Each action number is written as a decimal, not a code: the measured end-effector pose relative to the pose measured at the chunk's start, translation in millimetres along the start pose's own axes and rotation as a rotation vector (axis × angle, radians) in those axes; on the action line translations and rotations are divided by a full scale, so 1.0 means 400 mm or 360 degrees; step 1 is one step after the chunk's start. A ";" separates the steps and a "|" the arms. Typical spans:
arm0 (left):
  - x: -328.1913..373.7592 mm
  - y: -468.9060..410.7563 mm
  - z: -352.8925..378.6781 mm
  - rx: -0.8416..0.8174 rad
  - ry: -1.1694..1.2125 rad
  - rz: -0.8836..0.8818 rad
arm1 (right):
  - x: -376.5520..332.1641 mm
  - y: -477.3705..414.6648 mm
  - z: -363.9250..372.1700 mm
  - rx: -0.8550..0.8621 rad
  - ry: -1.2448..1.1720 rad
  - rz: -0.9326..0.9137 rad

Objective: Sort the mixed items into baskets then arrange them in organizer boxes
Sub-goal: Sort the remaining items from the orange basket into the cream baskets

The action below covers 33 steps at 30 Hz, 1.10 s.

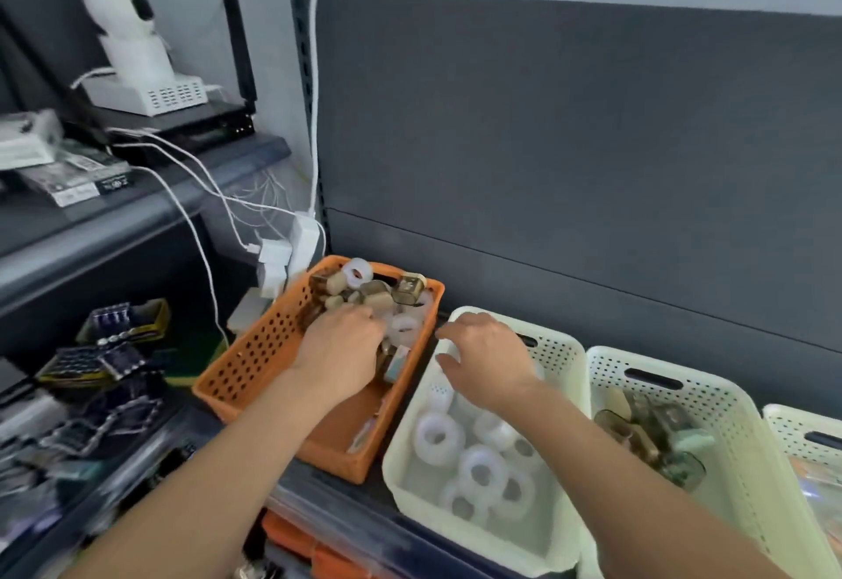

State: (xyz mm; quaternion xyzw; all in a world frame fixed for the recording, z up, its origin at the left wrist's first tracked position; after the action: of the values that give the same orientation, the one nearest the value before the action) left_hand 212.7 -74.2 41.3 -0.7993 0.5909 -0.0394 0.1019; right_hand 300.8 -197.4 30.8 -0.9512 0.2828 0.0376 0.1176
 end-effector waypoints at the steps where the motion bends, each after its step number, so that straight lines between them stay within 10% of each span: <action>1: -0.032 -0.004 0.011 -0.0017 0.0003 -0.0012 | -0.021 -0.025 0.013 -0.0016 0.0020 -0.0005; 23: -0.319 -0.238 0.207 -0.0106 -0.0036 -0.0018 | -0.143 -0.341 0.202 -0.0119 0.0218 0.0045; 33: -0.248 -0.182 0.113 0.0036 0.0476 -0.0080 | -0.104 -0.250 0.104 0.0237 -0.0422 0.0207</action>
State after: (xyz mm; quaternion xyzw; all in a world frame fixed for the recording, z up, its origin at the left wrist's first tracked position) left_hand 259.4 46.1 18.0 -0.7979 0.5788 -0.1673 0.0207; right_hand 320.5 -83.9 16.6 -0.9062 0.3277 0.1494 0.2215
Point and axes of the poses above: each hand's wrist, its own y-axis away from the middle knuckle, its own z-axis out of the palm, x = y × z, the point moved 6 cm from there along -y, towards the middle knuckle
